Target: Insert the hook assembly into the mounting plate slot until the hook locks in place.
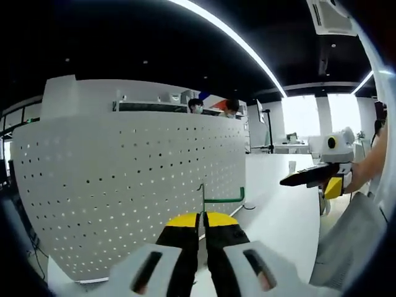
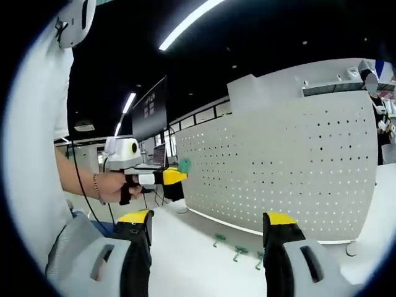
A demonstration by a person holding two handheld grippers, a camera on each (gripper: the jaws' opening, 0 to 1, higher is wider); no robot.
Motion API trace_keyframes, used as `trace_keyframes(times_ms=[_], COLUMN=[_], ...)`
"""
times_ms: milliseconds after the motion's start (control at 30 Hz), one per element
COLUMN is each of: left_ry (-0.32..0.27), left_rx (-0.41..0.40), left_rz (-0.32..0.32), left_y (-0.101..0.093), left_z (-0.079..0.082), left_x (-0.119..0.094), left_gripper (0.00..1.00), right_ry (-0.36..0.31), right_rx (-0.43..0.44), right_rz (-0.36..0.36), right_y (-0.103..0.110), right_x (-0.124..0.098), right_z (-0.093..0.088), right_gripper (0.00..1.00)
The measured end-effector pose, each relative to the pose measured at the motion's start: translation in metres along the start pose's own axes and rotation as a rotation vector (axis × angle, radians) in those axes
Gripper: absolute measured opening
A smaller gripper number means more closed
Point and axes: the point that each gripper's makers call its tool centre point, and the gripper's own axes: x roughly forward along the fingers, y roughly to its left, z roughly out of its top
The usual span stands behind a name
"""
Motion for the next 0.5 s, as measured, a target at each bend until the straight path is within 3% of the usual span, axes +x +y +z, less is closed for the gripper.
trace_keyframes(times_ms=[500], left_ry=[-0.011], left_rx=[-0.016], left_rz=[0.003], left_y=[-0.011], left_z=[0.003], left_x=[0.003], left_gripper=[0.03], right_ry=[-0.045], right_rx=[0.036], right_rz=[0.043], right_y=[0.008], right_x=[0.031], right_z=[0.010], right_gripper=[0.71])
